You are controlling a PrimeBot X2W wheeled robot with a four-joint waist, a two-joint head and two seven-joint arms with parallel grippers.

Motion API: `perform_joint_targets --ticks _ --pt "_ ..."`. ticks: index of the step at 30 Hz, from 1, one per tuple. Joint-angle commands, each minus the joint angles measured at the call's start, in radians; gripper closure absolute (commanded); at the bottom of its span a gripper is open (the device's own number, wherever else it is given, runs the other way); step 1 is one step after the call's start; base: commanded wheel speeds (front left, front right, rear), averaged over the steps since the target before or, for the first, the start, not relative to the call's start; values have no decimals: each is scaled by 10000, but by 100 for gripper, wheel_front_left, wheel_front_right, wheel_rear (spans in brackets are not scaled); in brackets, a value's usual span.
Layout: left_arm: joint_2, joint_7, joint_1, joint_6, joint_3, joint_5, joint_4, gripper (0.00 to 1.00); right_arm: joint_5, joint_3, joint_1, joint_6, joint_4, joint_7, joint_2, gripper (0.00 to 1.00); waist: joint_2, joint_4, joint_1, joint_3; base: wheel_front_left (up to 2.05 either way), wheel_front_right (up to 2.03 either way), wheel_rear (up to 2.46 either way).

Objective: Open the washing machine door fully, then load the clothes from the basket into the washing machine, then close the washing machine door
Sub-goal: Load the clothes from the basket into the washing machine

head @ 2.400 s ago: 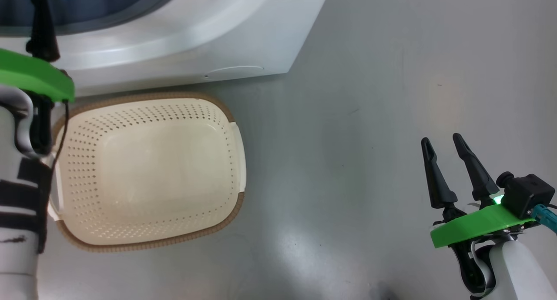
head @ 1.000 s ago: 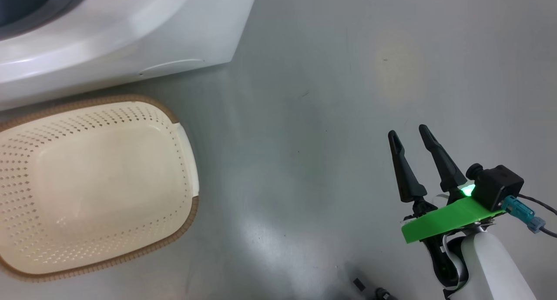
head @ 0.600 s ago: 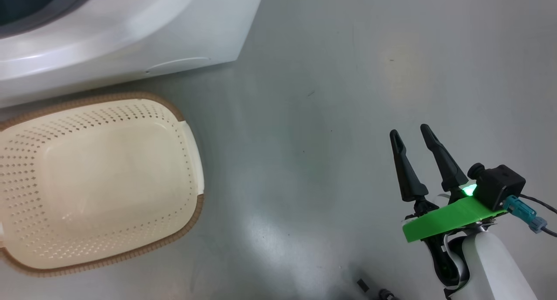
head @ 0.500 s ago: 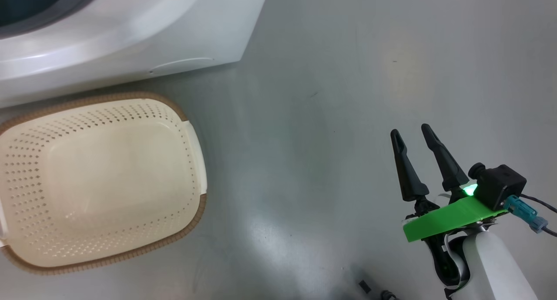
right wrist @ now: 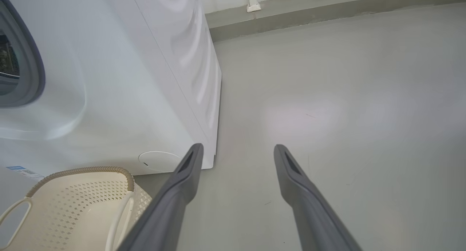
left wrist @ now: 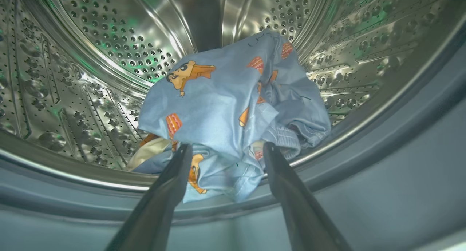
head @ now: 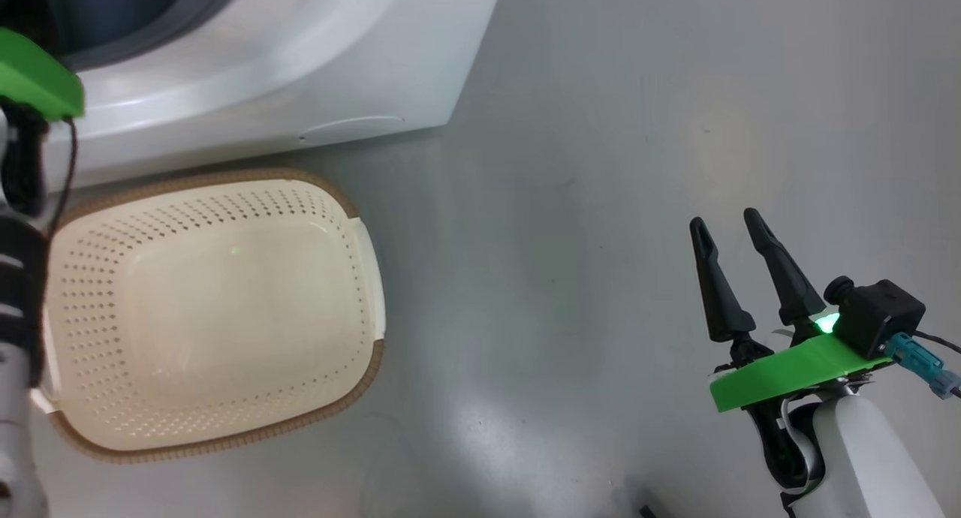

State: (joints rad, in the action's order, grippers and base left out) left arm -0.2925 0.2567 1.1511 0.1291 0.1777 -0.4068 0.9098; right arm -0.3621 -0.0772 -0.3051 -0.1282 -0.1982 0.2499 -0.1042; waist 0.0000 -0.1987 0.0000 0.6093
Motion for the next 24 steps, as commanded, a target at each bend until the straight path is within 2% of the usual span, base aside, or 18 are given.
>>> perform_joint_targets --ticks 1,24 --pt "-322 51 -462 15 -339 138 -559 0 42 -114 330 -25 193 119 -181 0 0 187 0 -243 0 0 0" --pt "711 51 -4860 15 -1700 619 -3362 0 -5 177 1345 -25 -19 119 -1074 0 0 1275 0 -2213 0 0 0"
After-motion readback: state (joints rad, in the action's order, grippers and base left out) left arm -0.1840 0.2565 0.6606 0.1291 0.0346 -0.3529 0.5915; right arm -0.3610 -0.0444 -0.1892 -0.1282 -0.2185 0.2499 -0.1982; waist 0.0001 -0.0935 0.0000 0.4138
